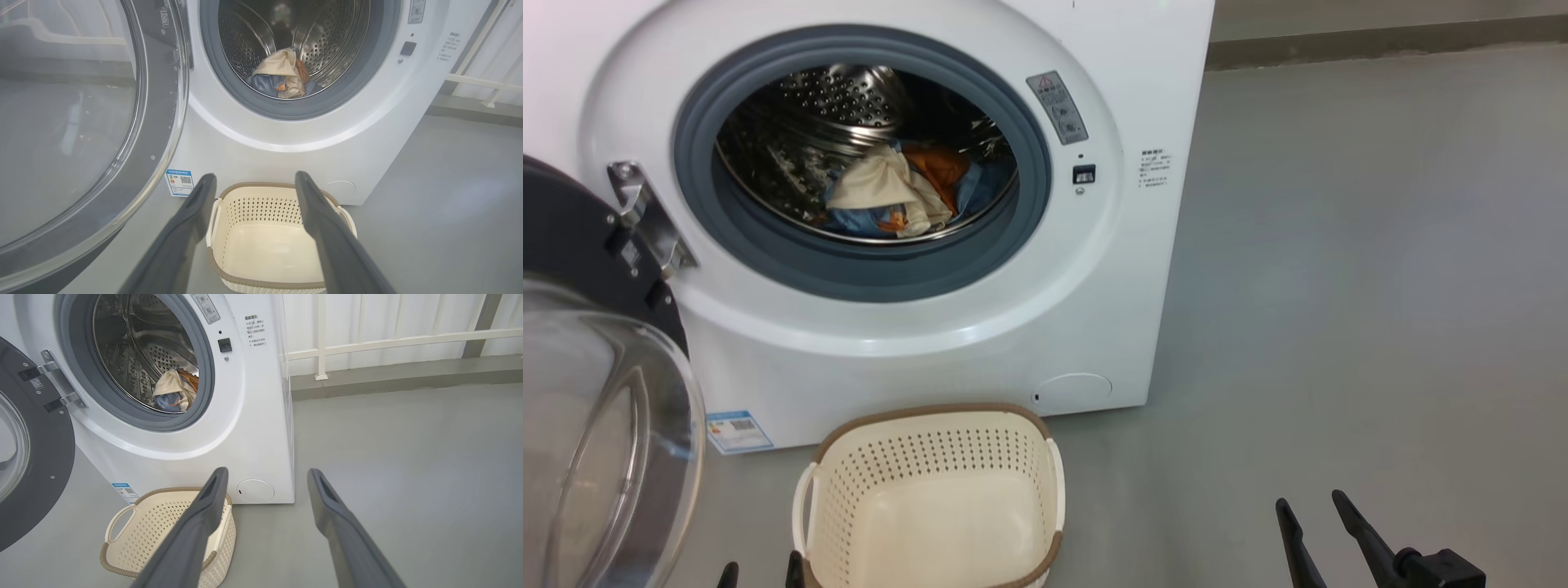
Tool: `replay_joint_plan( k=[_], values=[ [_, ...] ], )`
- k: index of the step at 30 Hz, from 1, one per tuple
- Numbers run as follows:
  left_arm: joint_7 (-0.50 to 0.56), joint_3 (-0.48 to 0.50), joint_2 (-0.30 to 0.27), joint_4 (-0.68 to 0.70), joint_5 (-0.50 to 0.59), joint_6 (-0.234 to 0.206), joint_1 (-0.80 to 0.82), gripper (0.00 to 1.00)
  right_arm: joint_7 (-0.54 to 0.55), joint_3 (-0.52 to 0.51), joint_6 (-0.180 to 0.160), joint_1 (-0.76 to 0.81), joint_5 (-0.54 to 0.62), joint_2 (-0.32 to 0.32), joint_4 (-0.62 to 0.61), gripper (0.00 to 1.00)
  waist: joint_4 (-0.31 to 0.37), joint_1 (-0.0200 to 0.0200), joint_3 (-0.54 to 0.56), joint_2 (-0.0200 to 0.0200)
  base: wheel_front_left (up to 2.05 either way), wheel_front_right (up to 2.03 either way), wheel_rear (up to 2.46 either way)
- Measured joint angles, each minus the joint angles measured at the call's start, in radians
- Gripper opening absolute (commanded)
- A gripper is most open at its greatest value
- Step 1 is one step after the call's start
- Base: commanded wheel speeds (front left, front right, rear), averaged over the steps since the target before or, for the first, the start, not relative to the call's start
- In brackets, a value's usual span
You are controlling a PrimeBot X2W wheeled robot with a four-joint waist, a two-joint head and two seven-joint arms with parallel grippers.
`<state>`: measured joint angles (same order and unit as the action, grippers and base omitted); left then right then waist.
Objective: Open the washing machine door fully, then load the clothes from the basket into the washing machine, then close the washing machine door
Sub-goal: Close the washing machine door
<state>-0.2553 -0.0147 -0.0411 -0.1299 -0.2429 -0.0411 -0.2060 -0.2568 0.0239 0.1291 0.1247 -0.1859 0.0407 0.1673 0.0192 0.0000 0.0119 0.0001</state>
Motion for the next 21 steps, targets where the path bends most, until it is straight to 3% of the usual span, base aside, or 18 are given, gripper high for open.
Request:
replay_joint_plan(
  k=[10, 21],
  values=[
    [0.0, -0.001, 0.0, 0.001, 0.002, -0.007, 0.0, 1.0, 0.0, 0.0, 0.0, 0.0, 0.0, 0.0, 0.001, 1.0, 0.001, 0.0, -0.002, 0.0, -1.3, 1.29, 0.01],
    [0.0, -0.004, 0.0, 0.004, 0.002, -0.008, 0.0, 1.0, 0.0, 0.0, 0.0, 0.0, 0.0, 0.0, 0.0, 1.0, 0.005, 0.0, -0.005, 0.0, -0.13, 0.13, 0.0]
  ],
)
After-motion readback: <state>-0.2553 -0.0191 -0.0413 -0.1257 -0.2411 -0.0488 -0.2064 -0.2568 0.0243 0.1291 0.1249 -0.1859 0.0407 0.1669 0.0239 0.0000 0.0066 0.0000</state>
